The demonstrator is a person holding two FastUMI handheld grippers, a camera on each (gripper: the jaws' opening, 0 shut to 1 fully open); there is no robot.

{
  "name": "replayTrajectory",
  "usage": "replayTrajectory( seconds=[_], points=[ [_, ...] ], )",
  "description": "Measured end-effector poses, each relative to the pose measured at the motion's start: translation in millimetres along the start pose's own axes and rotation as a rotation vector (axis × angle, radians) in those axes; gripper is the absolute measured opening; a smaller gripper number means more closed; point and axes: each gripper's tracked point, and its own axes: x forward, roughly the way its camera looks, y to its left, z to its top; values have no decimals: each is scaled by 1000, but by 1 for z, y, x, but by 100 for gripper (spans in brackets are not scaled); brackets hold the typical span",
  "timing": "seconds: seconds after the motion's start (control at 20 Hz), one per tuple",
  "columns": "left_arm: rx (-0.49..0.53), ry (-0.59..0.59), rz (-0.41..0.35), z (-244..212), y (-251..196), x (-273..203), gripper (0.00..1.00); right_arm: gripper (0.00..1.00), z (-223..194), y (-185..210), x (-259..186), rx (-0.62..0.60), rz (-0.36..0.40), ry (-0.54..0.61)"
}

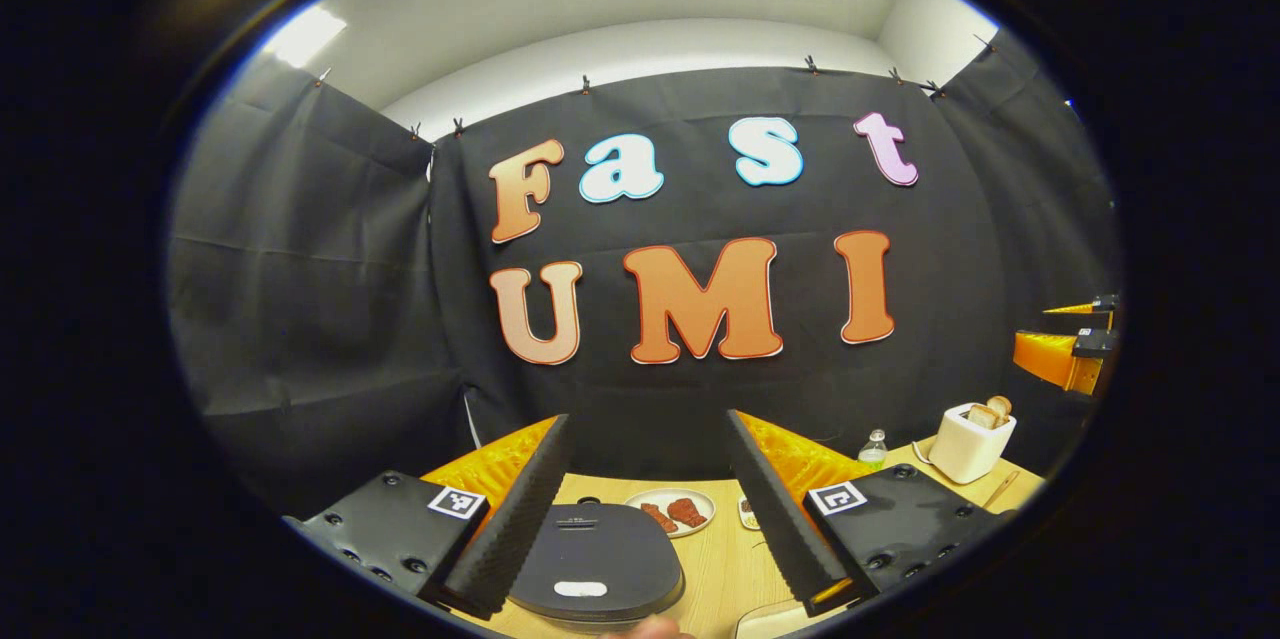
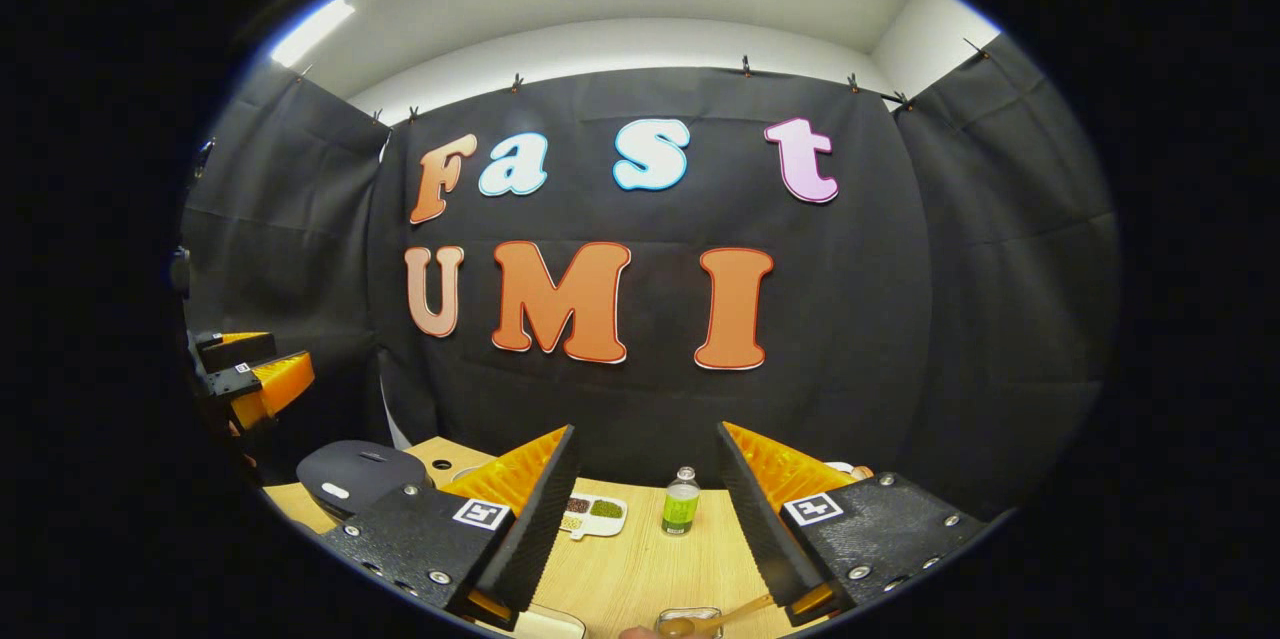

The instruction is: Close the left gripper, press the button to open the rice cooker; take a wooden spoon from the chopstick holder with the right hand, scoop a spoonful of rice and pour it into the rice cooker, then put the wooden spoon back into the chopstick holder.

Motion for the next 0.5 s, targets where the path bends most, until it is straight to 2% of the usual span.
replayTrajectory(
  seconds=[0.05, 0.2, 0.25, 0.45, 0.5],
  points=[
    [3, 0, 2, -1, 1, 0, 100, 89, 0, -1, 0, -3, -2, -2],
    [3, 8, 6, -8, 5, 0, 100, 89, -3, 2, 2, 4, 0, 1],
    [2, 9, 8, -9, 5, -1, 100, 84, -2, 2, 1, 4, -1, 1],
    [16, -1, 0, -5, 4, -1, 100, 84, -6, 3, 2, 10, -2, 10],
    [23, 5, -3, -9, 3, 0, 100, 89, -8, 2, 2, 13, -3, 15]
  ],
)
